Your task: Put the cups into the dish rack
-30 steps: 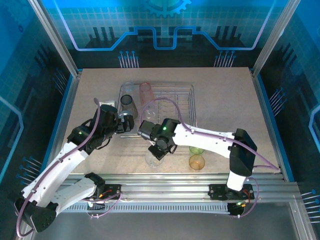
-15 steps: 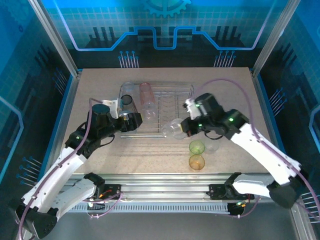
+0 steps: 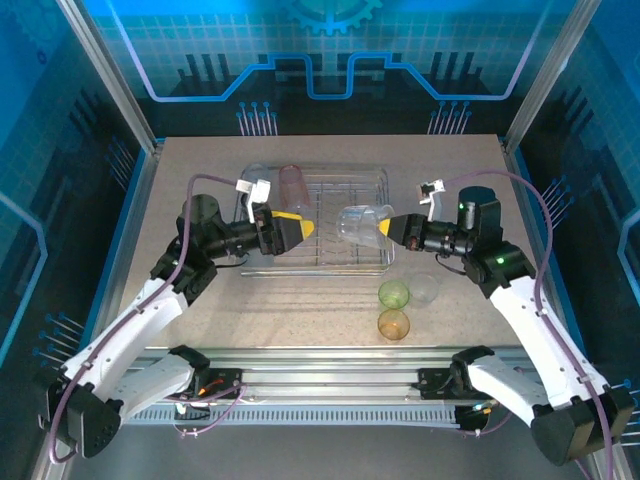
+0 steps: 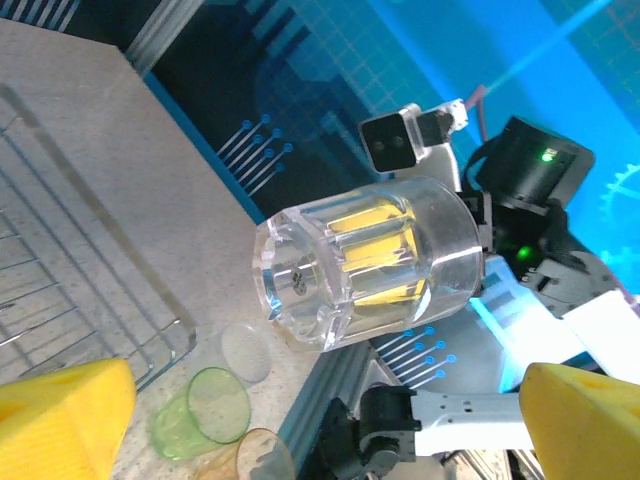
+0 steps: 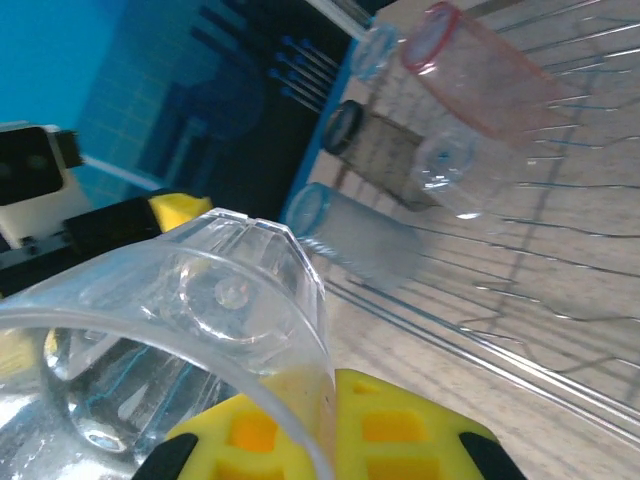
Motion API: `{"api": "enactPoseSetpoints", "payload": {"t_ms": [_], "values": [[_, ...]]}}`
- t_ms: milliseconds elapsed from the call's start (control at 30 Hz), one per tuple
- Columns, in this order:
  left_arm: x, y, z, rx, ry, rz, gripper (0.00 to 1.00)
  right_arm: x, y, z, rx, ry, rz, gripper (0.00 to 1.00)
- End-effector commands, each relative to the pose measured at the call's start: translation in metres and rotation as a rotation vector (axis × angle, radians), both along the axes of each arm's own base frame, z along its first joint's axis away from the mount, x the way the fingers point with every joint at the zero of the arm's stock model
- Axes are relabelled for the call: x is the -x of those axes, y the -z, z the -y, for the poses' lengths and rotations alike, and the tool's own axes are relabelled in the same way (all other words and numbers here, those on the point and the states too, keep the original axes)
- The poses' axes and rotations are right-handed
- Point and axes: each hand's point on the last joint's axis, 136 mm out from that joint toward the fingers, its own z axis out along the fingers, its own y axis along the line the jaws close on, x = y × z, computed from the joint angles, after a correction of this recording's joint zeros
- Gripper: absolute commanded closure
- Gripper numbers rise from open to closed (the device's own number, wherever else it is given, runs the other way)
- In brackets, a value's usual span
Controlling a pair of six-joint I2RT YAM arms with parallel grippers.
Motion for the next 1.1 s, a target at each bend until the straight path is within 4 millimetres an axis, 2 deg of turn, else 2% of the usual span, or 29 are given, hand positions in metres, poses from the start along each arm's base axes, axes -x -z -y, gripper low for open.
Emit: {"api": "enactPoseSetpoints", "payload": {"t_ms": [0,200,533,833,1067], "values": [[0.013,-0.023,0.011,0.049,0.099,0.061,0.01,0.004,-0.04,-0.012,-0.148,-0.087,0.084,1.0],[0.017,-0.026,0.025,0.048,0.161,0.067,0.01,0.002,-0.047,-0.019,-0.187,-0.113,0.074,1.0],[0.025,-0.038,0.033,0.091,0.227,0.116,0.0,0.004,-0.036,-0.038,-0.185,-0.166,0.022,1.0],[0.018,-0.028,0.038,0.064,0.221,0.067,0.01,0.008,-0.037,-0.056,-0.212,-0.232,0.009,1.0],[0.017,-0.031,0.038,0.064,0.216,0.061,0.01,0.008,-0.031,-0.064,-0.212,-0.253,-0.008,1.0]]}}
